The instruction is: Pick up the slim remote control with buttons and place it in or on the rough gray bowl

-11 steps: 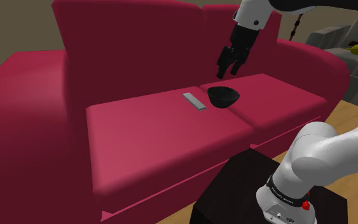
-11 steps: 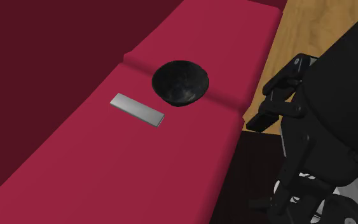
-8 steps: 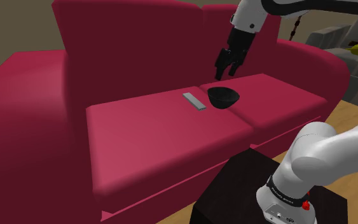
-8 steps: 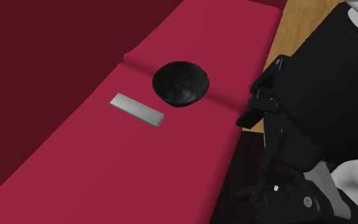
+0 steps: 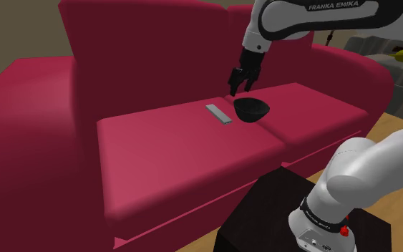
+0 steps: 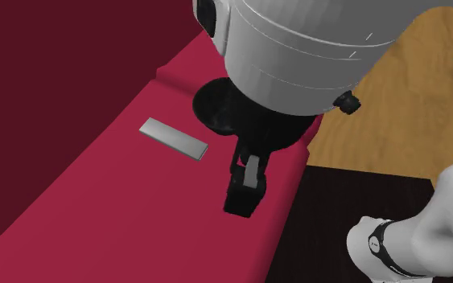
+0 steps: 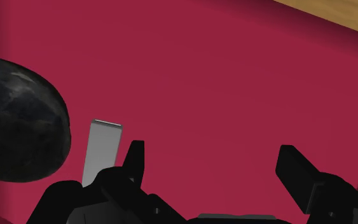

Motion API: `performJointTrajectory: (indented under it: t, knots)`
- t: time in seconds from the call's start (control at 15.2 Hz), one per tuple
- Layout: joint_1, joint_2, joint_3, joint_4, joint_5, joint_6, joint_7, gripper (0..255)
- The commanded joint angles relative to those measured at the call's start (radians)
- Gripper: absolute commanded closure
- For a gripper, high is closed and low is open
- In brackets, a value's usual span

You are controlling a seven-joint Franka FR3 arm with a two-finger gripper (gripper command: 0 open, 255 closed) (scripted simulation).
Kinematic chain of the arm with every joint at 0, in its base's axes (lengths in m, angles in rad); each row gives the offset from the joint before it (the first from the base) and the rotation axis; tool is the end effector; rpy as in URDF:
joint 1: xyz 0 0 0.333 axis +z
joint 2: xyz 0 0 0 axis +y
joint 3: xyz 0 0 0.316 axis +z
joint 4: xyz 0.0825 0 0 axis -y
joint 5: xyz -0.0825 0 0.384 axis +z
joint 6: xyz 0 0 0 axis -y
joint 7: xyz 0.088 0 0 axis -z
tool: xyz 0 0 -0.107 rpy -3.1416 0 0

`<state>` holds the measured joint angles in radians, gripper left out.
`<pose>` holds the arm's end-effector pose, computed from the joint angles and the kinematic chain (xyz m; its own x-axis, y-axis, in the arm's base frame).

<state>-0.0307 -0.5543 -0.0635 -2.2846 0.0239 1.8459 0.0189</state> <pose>0.3941 -0.0395 0.5690 0.9871 -0.1131 0.1130 -0.1070 -0.9925 -0.0591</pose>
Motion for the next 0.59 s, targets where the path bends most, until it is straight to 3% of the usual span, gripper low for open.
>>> performJointTrajectory:
  t: [0.0, 0.53]
  knots:
    - [-0.005, 0.063, -0.012, 0.014, -0.007, 0.043, -0.012, 0]
    - [-0.031, 0.332, -0.07, 0.109, -0.02, 0.184, -0.08, 0]
